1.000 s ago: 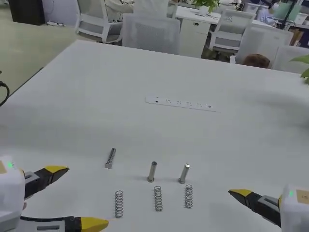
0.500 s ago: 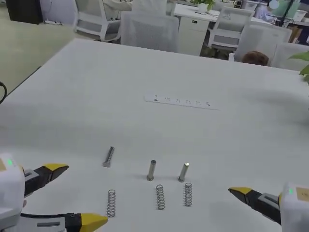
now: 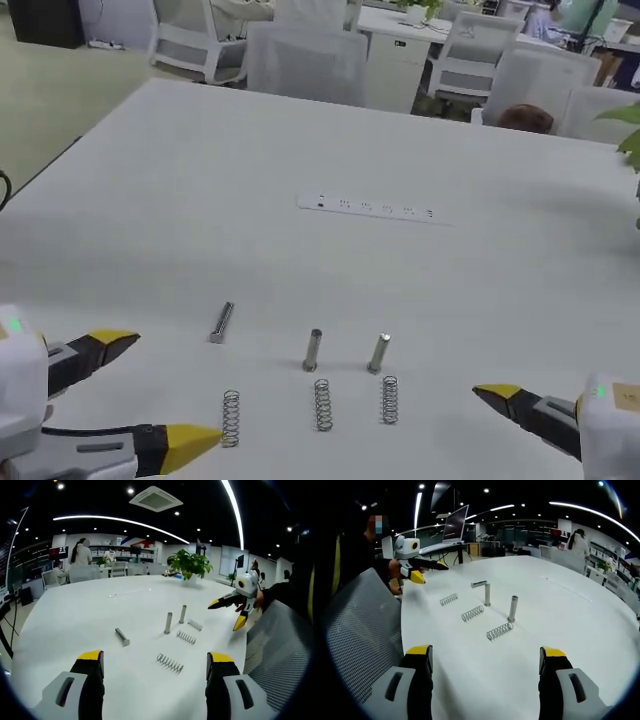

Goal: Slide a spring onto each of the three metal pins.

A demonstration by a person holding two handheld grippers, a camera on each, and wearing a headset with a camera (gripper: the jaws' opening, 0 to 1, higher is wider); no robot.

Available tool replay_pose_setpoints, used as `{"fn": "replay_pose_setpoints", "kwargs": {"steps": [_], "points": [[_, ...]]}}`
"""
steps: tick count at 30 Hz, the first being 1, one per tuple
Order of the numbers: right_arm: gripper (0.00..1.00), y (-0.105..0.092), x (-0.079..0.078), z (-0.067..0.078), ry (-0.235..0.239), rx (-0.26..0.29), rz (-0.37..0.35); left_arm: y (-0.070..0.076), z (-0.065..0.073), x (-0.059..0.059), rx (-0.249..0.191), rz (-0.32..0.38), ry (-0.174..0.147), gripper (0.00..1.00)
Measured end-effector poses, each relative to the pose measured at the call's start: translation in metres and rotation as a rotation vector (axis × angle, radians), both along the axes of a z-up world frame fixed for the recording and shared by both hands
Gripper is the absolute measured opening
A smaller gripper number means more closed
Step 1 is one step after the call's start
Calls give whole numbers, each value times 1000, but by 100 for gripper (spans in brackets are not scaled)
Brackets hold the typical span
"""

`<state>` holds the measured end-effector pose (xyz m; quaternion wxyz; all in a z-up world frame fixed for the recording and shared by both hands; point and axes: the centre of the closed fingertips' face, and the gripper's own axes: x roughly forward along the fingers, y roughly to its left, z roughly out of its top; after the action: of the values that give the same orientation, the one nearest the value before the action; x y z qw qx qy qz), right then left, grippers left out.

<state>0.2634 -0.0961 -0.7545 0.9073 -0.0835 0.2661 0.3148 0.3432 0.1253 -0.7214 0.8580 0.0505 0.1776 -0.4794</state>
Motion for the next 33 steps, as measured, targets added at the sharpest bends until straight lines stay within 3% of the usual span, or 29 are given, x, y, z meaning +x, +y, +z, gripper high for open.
{"fn": "replay_pose_setpoints", "kwargs": {"steps": [13,18,25,33], "points": [[87,1,0,-4,12,7,9,-1,5,18,8,18,-5,71],[87,0,0,-4,11,11,3,-4,11,33,23,26,-10,66],[86,-3,0,-3,4,8,-7,-7,16,56,49,56,-17,51],[86,-4,0,-3,8,2,-11,-16,18,76,82,57,-24,44]]}}
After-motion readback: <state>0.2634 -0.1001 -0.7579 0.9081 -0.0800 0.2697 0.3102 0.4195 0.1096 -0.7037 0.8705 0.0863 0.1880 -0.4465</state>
